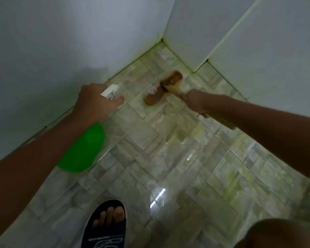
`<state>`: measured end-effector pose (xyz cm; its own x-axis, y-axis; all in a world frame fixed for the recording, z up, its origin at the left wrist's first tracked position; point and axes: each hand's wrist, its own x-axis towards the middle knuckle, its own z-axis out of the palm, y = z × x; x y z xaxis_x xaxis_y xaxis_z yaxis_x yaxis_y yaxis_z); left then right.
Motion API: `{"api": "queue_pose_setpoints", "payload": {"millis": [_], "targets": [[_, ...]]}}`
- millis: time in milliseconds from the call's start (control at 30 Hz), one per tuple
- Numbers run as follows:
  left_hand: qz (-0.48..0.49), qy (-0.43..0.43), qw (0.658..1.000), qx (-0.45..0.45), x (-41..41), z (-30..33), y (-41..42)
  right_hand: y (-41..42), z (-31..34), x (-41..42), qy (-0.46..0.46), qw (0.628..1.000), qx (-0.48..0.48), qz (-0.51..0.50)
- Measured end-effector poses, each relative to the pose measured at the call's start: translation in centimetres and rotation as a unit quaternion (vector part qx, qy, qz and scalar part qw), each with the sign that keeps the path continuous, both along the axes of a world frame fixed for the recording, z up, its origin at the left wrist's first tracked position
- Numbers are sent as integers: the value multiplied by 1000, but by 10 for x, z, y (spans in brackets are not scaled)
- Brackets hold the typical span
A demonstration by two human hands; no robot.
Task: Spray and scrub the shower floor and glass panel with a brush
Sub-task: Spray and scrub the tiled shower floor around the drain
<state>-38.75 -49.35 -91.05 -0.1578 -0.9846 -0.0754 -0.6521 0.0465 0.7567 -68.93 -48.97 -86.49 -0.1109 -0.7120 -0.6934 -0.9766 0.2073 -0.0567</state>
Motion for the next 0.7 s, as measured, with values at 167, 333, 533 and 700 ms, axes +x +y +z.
{"api": "queue_pose_setpoints", "payload": {"millis": [167,333,533,700], "targets": [[-23,-25,999,16,14,-7,20,26,-1,-34,15,995,39,-94],[8,-40,999,-3,25,1,28,-26,4,20,-46,998,-29,-44],[-6,-36,999,-16,32,0,31,-54,-6,102,-107,993,-46,-13],[-11,-14,1000,-15,36,-2,34,14,-15,88,-75,997,4,-3]]}}
